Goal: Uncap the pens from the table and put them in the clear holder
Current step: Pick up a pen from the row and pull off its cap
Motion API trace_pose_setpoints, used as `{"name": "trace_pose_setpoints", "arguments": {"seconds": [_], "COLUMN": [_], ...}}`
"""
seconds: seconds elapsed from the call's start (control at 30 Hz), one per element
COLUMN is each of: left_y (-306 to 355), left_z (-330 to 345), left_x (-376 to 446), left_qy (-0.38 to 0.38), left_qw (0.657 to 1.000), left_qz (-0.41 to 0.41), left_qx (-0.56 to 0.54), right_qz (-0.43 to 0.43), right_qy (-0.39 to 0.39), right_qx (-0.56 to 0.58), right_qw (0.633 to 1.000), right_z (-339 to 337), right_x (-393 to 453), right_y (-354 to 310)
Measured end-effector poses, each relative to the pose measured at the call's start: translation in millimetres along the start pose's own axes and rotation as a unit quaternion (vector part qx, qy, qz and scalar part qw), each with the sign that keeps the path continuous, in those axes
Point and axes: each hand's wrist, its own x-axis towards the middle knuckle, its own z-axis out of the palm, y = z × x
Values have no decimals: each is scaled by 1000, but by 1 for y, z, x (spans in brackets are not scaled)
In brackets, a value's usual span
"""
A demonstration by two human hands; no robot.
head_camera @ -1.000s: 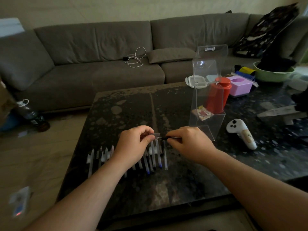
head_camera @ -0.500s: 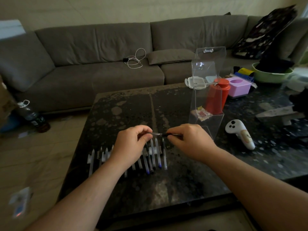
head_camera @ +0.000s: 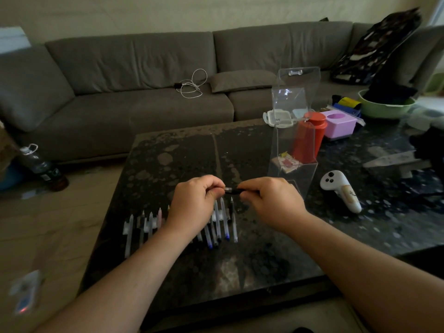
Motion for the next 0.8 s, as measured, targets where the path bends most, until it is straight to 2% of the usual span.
{"name": "trace_pose_setpoints", "arguments": {"seconds": [0.13, 0.27, 0.4, 0.5, 0.57, 0.67, 0.73, 0.8], "left_y": [-2, -7, 4, 8, 9, 8, 8, 10], "left_z": [3, 8, 15, 15, 15, 20, 23, 27], "left_x": [0, -3, -10, -11, -10, -11, -12, -11], "left_qy": [-5, -36, -53, -39, -50, -75, -95, -117], "left_qw": [999, 998, 994, 987, 983, 987, 989, 988], "left_qz": [48, 16, -8, -44, -58, -47, -47, -56], "left_qx": [7, -43, -93, -151, -168, -134, -104, -86], "right_qz": [25, 29, -52, -41, -13, 12, 21, 54], "right_qy": [-46, -72, -49, -20, 36, 210, 319, 345], "right_qx": [40, 37, 12, 49, 126, 266, 306, 289], "right_qw": [998, 996, 997, 998, 991, 941, 897, 891], "right_z": [-2, 2, 9, -5, -31, -80, -100, -101], "right_x": [0, 2, 1, 3, 8, 17, 21, 22], "right_y": [6, 5, -5, -12, -18, -18, -11, 2]}}
